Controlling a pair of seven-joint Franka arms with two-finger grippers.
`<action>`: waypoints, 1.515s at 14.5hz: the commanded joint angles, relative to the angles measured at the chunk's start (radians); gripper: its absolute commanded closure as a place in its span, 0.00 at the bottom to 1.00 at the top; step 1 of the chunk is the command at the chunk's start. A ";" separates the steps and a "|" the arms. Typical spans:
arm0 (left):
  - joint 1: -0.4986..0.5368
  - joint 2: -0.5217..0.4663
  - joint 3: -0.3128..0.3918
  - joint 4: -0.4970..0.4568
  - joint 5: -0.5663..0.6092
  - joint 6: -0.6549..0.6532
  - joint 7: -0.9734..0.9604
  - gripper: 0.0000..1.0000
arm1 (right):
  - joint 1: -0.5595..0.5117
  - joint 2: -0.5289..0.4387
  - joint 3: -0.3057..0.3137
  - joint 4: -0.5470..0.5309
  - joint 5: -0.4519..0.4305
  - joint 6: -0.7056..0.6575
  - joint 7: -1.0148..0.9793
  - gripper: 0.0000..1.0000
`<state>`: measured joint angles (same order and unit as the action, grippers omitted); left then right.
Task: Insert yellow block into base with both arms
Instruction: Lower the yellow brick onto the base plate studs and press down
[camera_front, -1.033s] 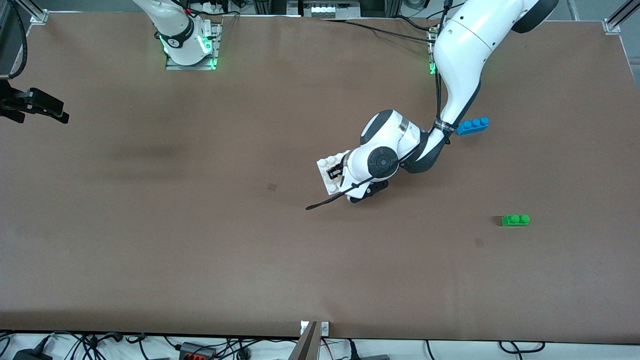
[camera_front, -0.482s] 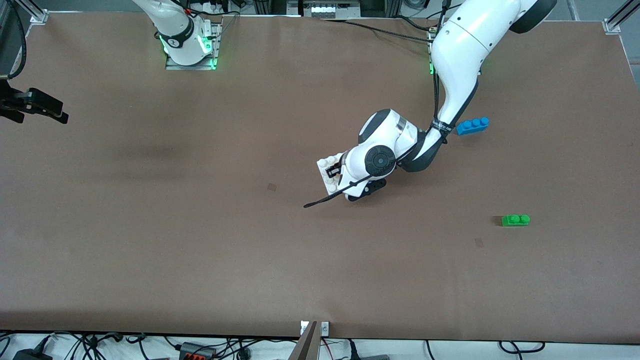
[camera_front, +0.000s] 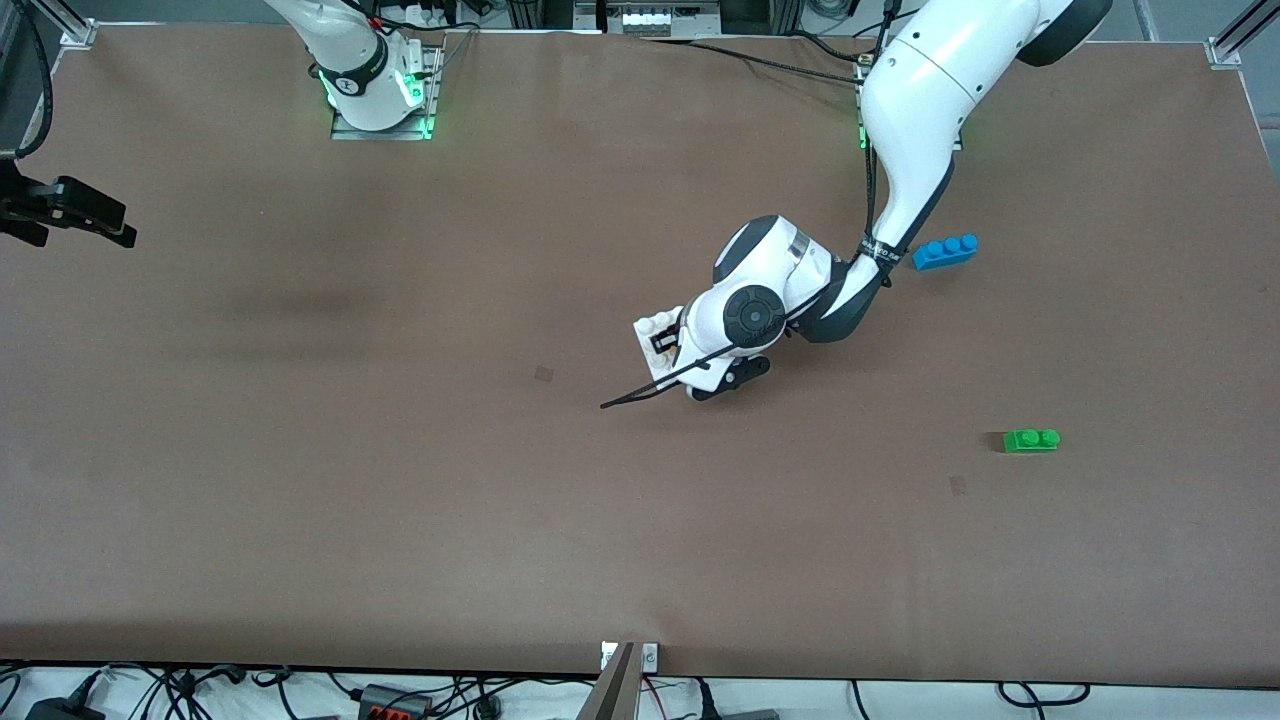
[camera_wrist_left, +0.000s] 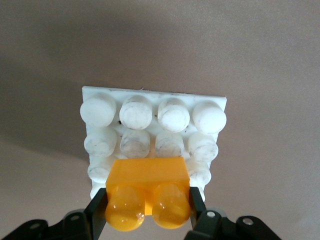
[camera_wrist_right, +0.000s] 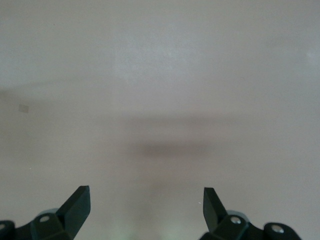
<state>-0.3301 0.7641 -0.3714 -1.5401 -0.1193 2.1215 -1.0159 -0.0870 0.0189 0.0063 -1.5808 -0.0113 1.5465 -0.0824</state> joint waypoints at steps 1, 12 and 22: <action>-0.006 0.024 0.012 -0.015 0.040 0.034 0.004 0.50 | -0.007 0.009 0.006 0.021 -0.001 -0.009 0.006 0.00; -0.003 -0.015 0.009 -0.046 0.056 0.006 0.040 0.50 | -0.008 0.009 0.006 0.021 -0.001 -0.008 0.006 0.00; -0.006 -0.046 0.008 -0.068 0.056 0.005 0.023 0.51 | -0.010 0.009 0.006 0.021 -0.001 -0.006 0.007 0.00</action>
<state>-0.3297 0.7519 -0.3722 -1.5552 -0.0832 2.1208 -0.9920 -0.0875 0.0190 0.0063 -1.5808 -0.0113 1.5469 -0.0822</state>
